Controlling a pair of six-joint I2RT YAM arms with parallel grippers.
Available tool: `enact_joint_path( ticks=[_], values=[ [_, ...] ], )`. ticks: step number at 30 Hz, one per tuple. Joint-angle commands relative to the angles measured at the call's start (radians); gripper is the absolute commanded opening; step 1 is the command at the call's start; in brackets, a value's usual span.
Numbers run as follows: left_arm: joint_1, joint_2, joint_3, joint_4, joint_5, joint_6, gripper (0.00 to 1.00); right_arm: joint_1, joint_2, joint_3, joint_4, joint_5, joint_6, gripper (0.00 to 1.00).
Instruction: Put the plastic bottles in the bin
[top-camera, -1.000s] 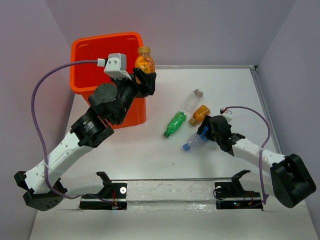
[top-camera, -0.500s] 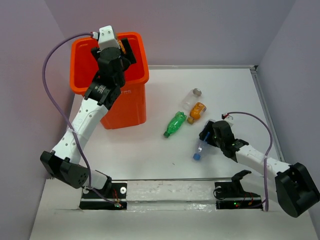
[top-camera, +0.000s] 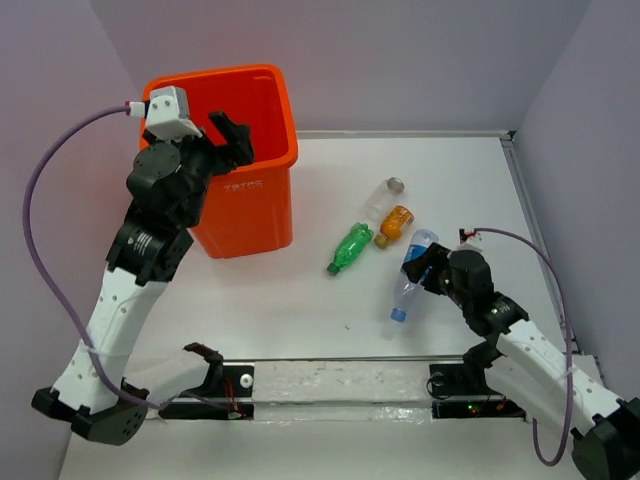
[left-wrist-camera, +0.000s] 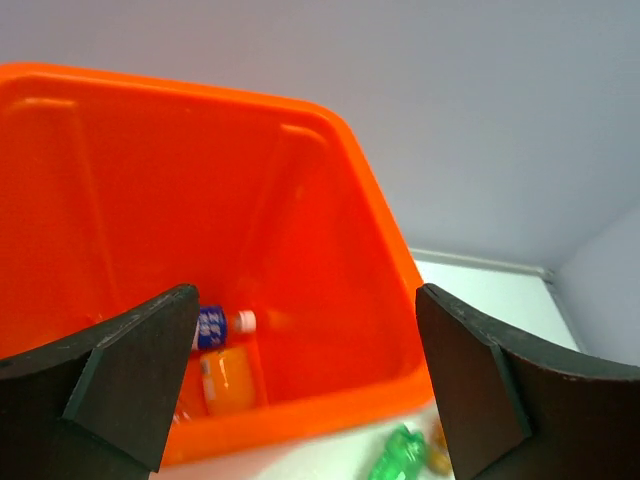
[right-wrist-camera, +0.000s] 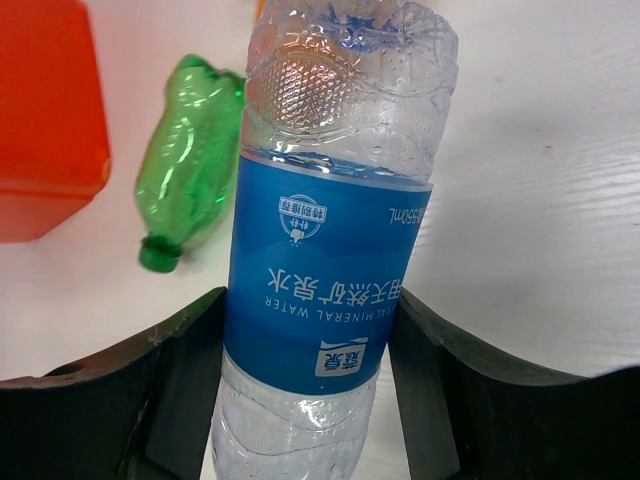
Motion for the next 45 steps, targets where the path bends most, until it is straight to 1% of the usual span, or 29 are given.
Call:
enact_joint_path(
  ticks=[1,5,7,10,11,14,15,17,18,19,20,21,22,24,25,26,27,28,30,31,32,35,36,37,38,39,41,44,45],
  values=[
    [-0.052,-0.092,-0.098,-0.124,0.219,-0.034,0.99,-0.006,-0.063,0.104,-0.029,-0.196,-0.038,0.55],
    [-0.202,-0.225,-0.276,-0.165,0.247,-0.058,0.99,-0.006,-0.025,0.25,0.018,-0.318,-0.064,0.54],
    [-0.265,-0.265,-0.325,-0.188,0.25,-0.098,0.99,-0.006,0.021,0.325,0.046,-0.359,-0.081,0.53],
    [-0.291,-0.331,-0.407,-0.248,0.278,-0.142,0.99,-0.006,0.134,0.514,0.096,-0.451,-0.13,0.52],
    [-0.294,-0.34,-0.449,-0.251,0.301,-0.149,0.99,-0.006,0.168,0.622,0.112,-0.462,-0.138,0.52],
    [-0.3,-0.363,-0.512,-0.241,0.31,-0.179,0.99,0.005,0.326,0.788,0.138,-0.511,-0.167,0.52],
    [-0.305,-0.369,-0.56,-0.233,0.319,-0.185,0.99,0.02,0.367,0.895,0.168,-0.522,-0.172,0.51],
    [-0.309,-0.371,-0.606,-0.186,0.338,-0.204,0.99,0.034,0.515,1.02,0.189,-0.583,-0.173,0.49],
    [-0.317,-0.371,-0.65,-0.164,0.376,-0.225,0.99,0.055,0.573,1.18,0.176,-0.606,-0.175,0.48],
    [-0.322,-0.369,-0.672,-0.121,0.379,-0.239,0.99,0.075,0.631,1.265,0.158,-0.62,-0.204,0.48],
    [-0.329,-0.368,-0.695,-0.098,0.379,-0.254,0.99,0.098,0.743,1.352,0.138,-0.608,-0.227,0.48],
    [-0.345,-0.365,-0.742,-0.072,0.379,-0.28,0.99,0.144,0.798,1.438,0.088,-0.59,-0.253,0.48],
    [-0.351,-0.362,-0.766,-0.051,0.379,-0.29,0.99,0.162,0.852,1.603,0.068,-0.571,-0.293,0.48],
    [-0.378,-0.34,-0.821,0.005,0.368,-0.322,0.99,0.19,1.007,1.75,0.048,-0.568,-0.308,0.48],
    [-0.389,-0.333,-0.839,0.029,0.37,-0.33,0.99,0.21,1.058,1.816,0.05,-0.574,-0.314,0.48],
    [-0.398,-0.311,-0.871,0.073,0.373,-0.339,0.99,0.21,1.111,1.962,0.044,-0.586,-0.318,0.48],
    [-0.409,-0.299,-0.872,0.094,0.375,-0.347,0.99,0.221,1.168,2.043,0.041,-0.589,-0.315,0.48],
    [-0.42,-0.288,-0.899,0.112,0.373,-0.354,0.99,0.221,1.276,2.121,0.04,-0.589,-0.316,0.48],
    [-0.45,-0.252,-0.937,0.166,0.362,-0.374,0.99,0.241,1.371,2.297,0.076,-0.544,-0.334,0.47],
    [-0.461,-0.241,-0.948,0.183,0.362,-0.383,0.99,0.241,1.426,2.312,0.119,-0.524,-0.336,0.46],
    [-0.478,-0.221,-0.965,0.216,0.361,-0.388,0.99,0.241,1.437,2.269,0.243,-0.495,-0.333,0.46],
    [-0.501,-0.198,-0.976,0.268,0.318,-0.4,0.99,0.259,1.468,2.192,0.368,-0.409,-0.385,0.49],
    [-0.515,-0.185,-0.976,0.279,0.298,-0.399,0.99,0.259,1.491,2.208,0.347,-0.393,-0.411,0.61],
    [-0.52,-0.179,-0.973,0.285,0.286,-0.396,0.99,0.259,1.514,2.237,0.324,-0.387,-0.435,0.7],
    [-0.523,-0.167,-0.971,0.299,0.272,-0.393,0.99,0.259,1.544,2.285,0.298,-0.381,-0.471,0.86],
    [-0.524,-0.158,-0.964,0.307,0.251,-0.382,0.99,0.259,1.548,2.293,0.253,-0.381,-0.485,0.93],
    [-0.526,-0.12,-0.953,0.331,0.241,-0.37,0.99,0.259,1.508,2.26,0.225,-0.382,-0.525,1.0],
    [-0.53,-0.061,-0.902,0.341,0.229,-0.334,0.99,0.259,1.414,2.124,0.202,-0.379,-0.575,1.0],
    [-0.535,-0.025,-0.873,0.341,0.211,-0.325,0.99,0.259,1.331,2.075,0.204,-0.378,-0.586,1.0]
  ],
)
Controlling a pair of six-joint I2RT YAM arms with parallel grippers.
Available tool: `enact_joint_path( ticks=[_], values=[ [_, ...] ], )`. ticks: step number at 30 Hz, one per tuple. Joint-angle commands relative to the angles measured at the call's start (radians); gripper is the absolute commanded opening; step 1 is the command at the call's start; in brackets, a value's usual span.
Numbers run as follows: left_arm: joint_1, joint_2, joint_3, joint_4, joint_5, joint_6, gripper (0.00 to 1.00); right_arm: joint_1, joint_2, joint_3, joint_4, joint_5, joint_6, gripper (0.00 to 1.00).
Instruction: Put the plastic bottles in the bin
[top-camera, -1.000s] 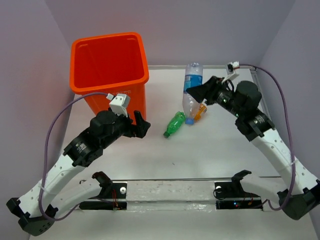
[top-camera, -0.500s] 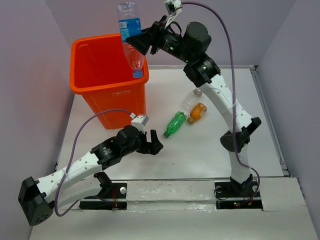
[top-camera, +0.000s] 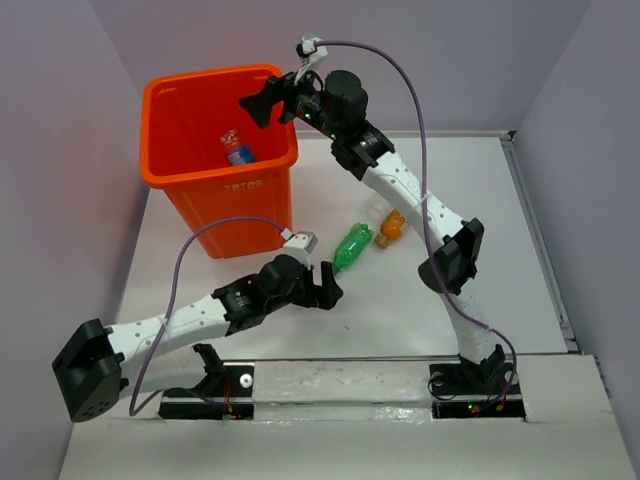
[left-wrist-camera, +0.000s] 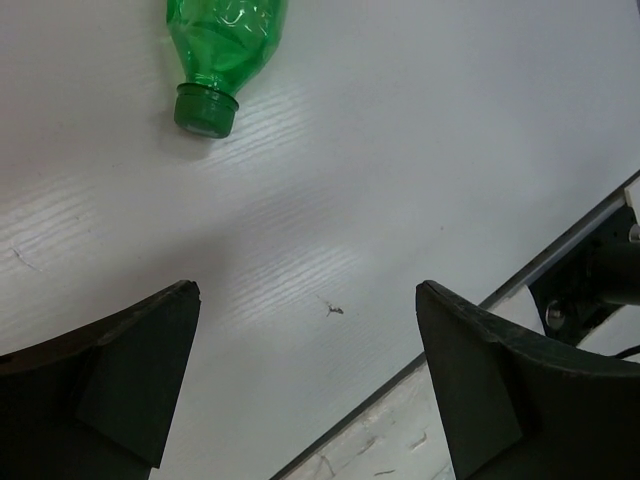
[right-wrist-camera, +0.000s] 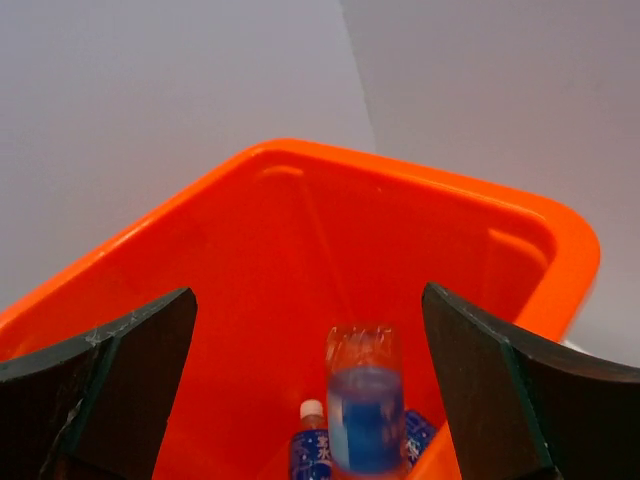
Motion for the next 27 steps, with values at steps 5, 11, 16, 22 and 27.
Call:
enact_joint_path(
  ticks=[5,11,16,22,27],
  values=[
    [-0.049,0.172,0.173,0.063,-0.143,0.089,0.99,-0.004,-0.557,-0.532,0.038,0.121,-0.148,1.0],
    [-0.074,0.32,0.272,0.069,-0.232,0.131,0.99,-0.212,-1.002,-1.25,0.038,0.273,0.074,1.0],
    [-0.082,0.498,0.413,0.019,-0.366,0.183,0.99,-0.367,-1.17,-1.577,0.038,0.329,0.18,1.0],
    [-0.082,0.715,0.581,-0.026,-0.522,0.237,0.99,-0.473,-1.13,-1.752,0.08,0.284,0.255,1.0],
    [-0.054,0.814,0.658,-0.026,-0.546,0.269,0.99,-0.547,-1.027,-1.814,0.2,0.14,0.358,1.0]
  ],
)
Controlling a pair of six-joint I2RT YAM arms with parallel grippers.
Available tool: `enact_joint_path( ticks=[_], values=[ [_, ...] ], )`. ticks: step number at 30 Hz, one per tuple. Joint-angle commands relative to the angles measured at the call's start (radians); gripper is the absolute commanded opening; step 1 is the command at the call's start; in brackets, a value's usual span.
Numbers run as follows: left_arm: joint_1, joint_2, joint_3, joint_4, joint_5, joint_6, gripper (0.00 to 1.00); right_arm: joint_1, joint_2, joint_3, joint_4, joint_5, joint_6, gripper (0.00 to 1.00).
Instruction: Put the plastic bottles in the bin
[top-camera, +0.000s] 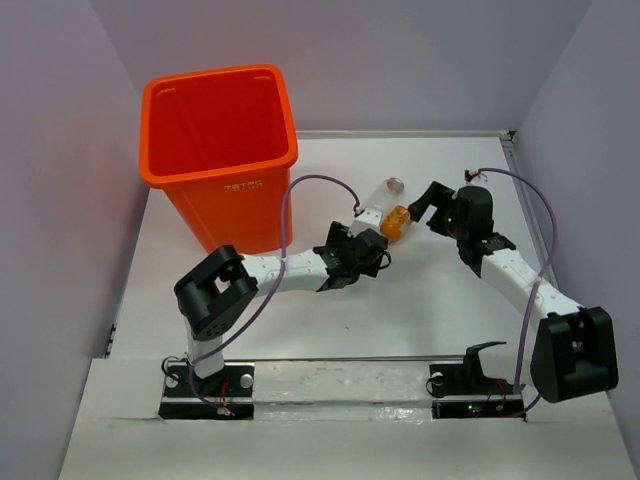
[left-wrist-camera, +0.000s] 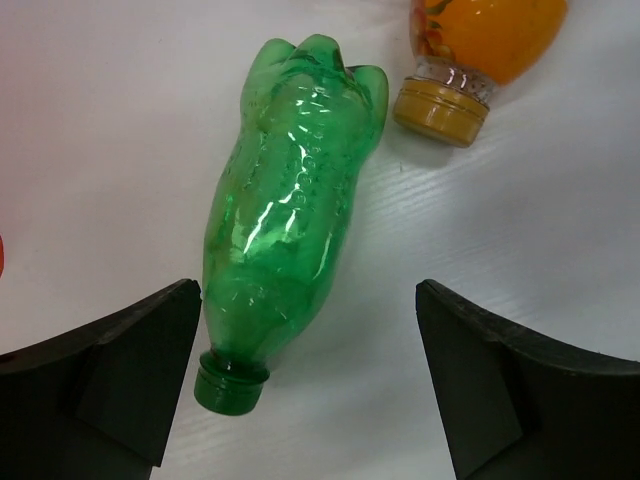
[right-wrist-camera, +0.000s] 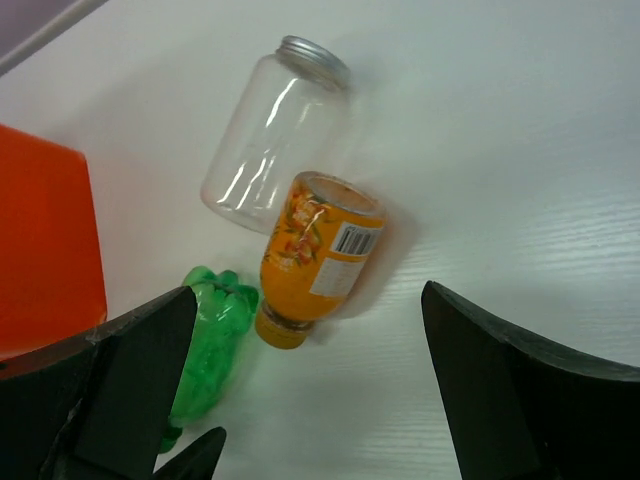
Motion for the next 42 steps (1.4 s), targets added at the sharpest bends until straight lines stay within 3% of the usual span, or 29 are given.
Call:
enact_joint_path(
  ticks=[1,10,22,23,28,30,33,38,42],
  values=[
    [0.023,0.031,0.08,-0.008,-0.102,0.048,0.99,-0.042,0.057,-0.021,0.179,-0.107,0.112,1.0],
    [0.092,0.114,0.111,0.011,-0.07,0.082,0.99,-0.062,0.3,-0.03,0.357,-0.242,0.195,1.0],
    [0.13,0.173,0.112,0.047,0.062,0.089,0.99,-0.062,0.452,0.005,0.392,-0.253,0.205,0.99],
    [0.132,0.17,0.109,0.049,0.063,0.088,0.95,-0.062,0.462,0.003,0.399,-0.253,0.213,0.98],
    [0.13,0.129,0.048,0.069,0.096,0.073,0.75,-0.062,0.444,-0.026,0.426,-0.224,0.225,0.79],
    [0.13,0.098,0.025,0.066,0.122,0.06,0.71,-0.062,0.417,-0.041,0.432,-0.2,0.23,0.64],
    [0.129,0.051,0.01,0.041,0.154,0.048,0.61,-0.062,0.356,-0.081,0.432,-0.174,0.228,0.63],
    [0.074,-0.13,-0.07,0.04,0.145,0.03,0.59,-0.062,0.227,-0.173,0.408,-0.135,0.224,0.56],
    [0.022,-0.268,-0.089,0.024,0.12,0.028,0.59,-0.062,0.098,-0.219,0.371,-0.129,0.219,0.55]
  ],
)
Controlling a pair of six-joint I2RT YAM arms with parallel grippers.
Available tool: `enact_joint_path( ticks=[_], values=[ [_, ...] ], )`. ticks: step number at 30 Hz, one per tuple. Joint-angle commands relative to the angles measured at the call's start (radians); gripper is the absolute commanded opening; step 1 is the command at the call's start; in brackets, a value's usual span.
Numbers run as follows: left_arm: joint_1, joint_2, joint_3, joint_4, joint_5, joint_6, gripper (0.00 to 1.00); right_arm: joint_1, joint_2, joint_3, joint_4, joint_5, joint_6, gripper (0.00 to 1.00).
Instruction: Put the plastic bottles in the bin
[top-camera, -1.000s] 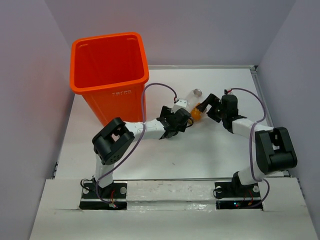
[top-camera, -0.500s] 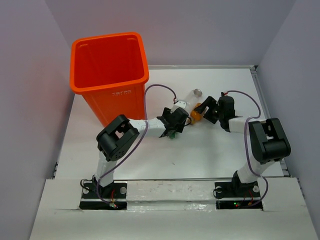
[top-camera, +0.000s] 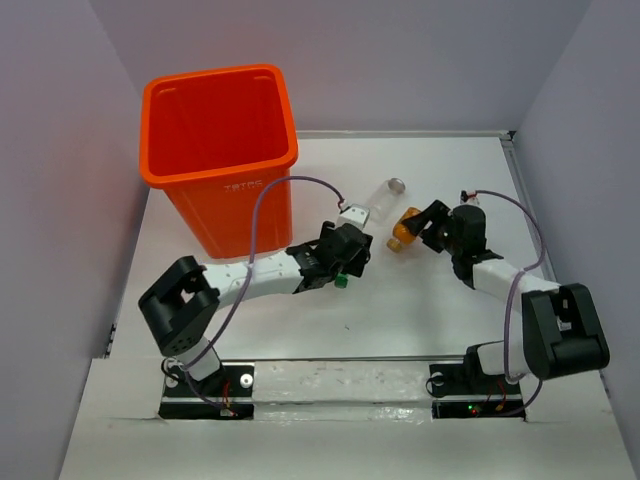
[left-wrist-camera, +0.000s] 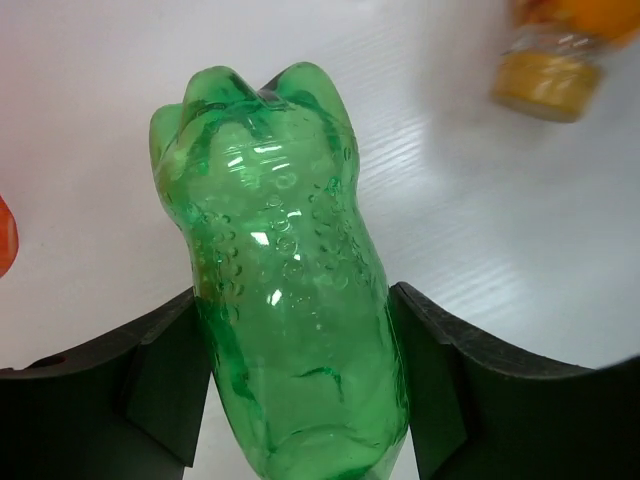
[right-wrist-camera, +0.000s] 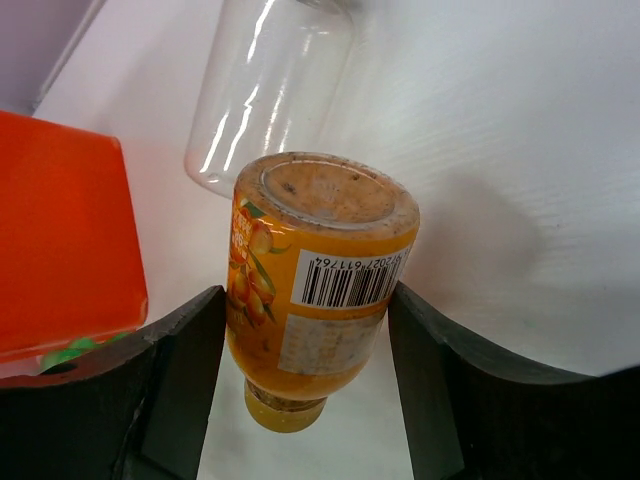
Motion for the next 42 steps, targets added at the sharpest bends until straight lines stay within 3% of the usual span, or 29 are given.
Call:
enact_joint_path(
  ticks=[1,9,13,15,16,17,19,20,24,25,26,27,30,32,42],
  values=[
    [-0.054,-0.239,0.019,0.033,-0.034,-0.01,0.59,-0.005,-0.181,-0.048,-0.015,0.039,-0.012,0.55],
    [-0.063,-0.531,0.229,0.036,-0.07,0.085,0.59,-0.005,-0.619,-0.056,-0.172,0.017,-0.022,0.5],
    [-0.054,-0.565,0.34,0.089,-0.285,0.207,0.6,-0.005,-0.746,-0.012,-0.264,-0.003,-0.026,0.49],
    [0.039,-0.578,0.338,0.167,-0.292,0.266,0.6,-0.005,-0.768,0.019,-0.298,-0.032,-0.028,0.49],
    [0.103,-0.572,0.368,0.156,-0.215,0.252,0.6,-0.005,-0.785,0.023,-0.301,-0.043,-0.026,0.49],
    [0.257,-0.561,0.389,0.111,-0.165,0.193,0.61,-0.005,-0.79,0.027,-0.298,-0.056,-0.023,0.49],
    [0.41,-0.512,0.427,0.077,-0.022,0.134,0.62,-0.005,-0.791,0.039,-0.287,-0.095,-0.017,0.48],
    [0.508,-0.49,0.464,0.058,-0.004,0.113,0.63,-0.005,-0.784,0.045,-0.284,-0.104,-0.014,0.48],
    [0.645,-0.386,0.553,0.037,0.027,0.082,0.69,0.004,-0.77,0.086,-0.262,-0.127,-0.031,0.47],
    [0.665,-0.374,0.586,0.034,0.036,0.076,0.75,0.004,-0.764,0.099,-0.261,-0.132,-0.034,0.47],
    [0.684,-0.357,0.608,0.009,0.044,0.068,0.94,0.014,-0.756,0.123,-0.253,-0.139,-0.035,0.47],
    [0.704,-0.332,0.645,-0.004,0.059,0.059,0.99,0.025,-0.735,0.138,-0.238,-0.156,-0.037,0.47],
    [0.707,-0.356,0.636,-0.039,0.082,0.051,0.99,0.063,-0.663,0.215,-0.204,-0.164,-0.054,0.47],
    [0.705,-0.407,0.553,-0.013,0.136,0.038,0.99,0.135,-0.613,0.308,-0.201,-0.149,-0.092,0.47],
    [0.699,-0.939,0.113,-0.033,0.475,0.022,0.99,0.402,-0.178,0.834,-0.218,-0.057,-0.328,0.47]
  ],
)
